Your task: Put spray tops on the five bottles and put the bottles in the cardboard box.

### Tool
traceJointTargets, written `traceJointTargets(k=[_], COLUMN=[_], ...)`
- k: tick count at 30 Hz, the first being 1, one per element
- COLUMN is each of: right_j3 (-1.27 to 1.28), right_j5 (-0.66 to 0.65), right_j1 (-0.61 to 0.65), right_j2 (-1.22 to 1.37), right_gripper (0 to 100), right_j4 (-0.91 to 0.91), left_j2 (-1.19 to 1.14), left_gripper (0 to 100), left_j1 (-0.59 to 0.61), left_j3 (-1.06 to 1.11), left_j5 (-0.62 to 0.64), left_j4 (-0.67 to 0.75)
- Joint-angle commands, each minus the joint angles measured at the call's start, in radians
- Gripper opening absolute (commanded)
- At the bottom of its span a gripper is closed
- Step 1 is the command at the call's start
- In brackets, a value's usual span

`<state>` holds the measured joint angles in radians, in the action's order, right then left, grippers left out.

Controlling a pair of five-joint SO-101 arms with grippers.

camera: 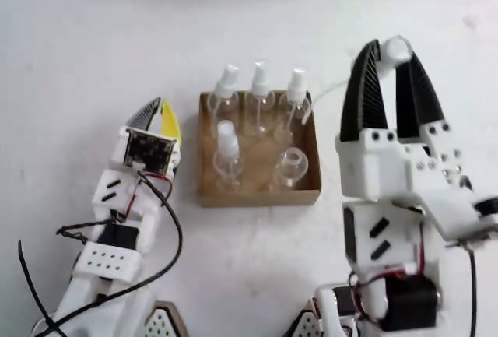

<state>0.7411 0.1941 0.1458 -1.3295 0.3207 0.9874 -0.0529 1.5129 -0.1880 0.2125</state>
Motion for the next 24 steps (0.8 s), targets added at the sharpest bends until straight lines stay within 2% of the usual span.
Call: traceJointTargets(k=[1,10,16,24], right_j3=[0.077,0.199,0.241,0.361], right_j5=[0.006,0.008,-0.002,-0.002], right_j1=[0.01,0.015,0.09,0.054], right_j2=[-0.005,-0.005,-0.005,-0.005], right_gripper=[1.5,1.5,1.5,1.5], right_j4=[-0.124,-0.22,-0.216,-0.216], left_j2=[-0.002,-0.002,0.005,0.005], left_gripper=[2,2,2,2], left_j1=[-0.012,-0.005,0.015,0.012], left_j3=[-0.02,-0.02,-0.017,-0.015], left_j5=[-0.008,-0.008,0.003,0.003], left_j4=[0.026,0.026,0.026,0.025])
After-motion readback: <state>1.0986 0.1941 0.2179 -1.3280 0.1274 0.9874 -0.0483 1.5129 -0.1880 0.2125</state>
